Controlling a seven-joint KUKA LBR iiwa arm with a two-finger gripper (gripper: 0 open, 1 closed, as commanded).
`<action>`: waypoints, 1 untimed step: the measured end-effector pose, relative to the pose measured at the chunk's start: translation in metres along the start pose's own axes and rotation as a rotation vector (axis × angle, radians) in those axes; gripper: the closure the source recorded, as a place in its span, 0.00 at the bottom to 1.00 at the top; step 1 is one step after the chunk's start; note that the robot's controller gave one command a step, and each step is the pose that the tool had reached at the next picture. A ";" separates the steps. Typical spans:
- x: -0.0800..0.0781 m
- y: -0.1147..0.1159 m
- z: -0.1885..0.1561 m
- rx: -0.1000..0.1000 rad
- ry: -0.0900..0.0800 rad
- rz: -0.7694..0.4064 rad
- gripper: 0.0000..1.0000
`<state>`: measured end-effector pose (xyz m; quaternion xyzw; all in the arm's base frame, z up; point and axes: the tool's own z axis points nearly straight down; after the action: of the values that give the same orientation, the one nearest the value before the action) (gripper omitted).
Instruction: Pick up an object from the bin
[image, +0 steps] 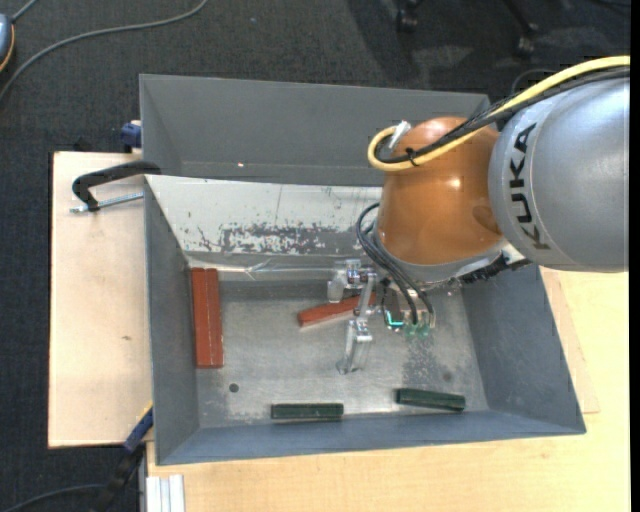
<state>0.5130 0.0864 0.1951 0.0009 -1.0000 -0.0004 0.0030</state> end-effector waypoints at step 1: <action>-0.025 0.000 0.125 -0.003 -0.009 0.333 0.00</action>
Offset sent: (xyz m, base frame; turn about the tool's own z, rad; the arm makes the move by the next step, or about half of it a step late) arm 0.0229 -0.0006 -0.1248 0.3328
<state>0.5372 0.0868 0.0699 -0.1646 -0.9864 -0.0012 -0.0015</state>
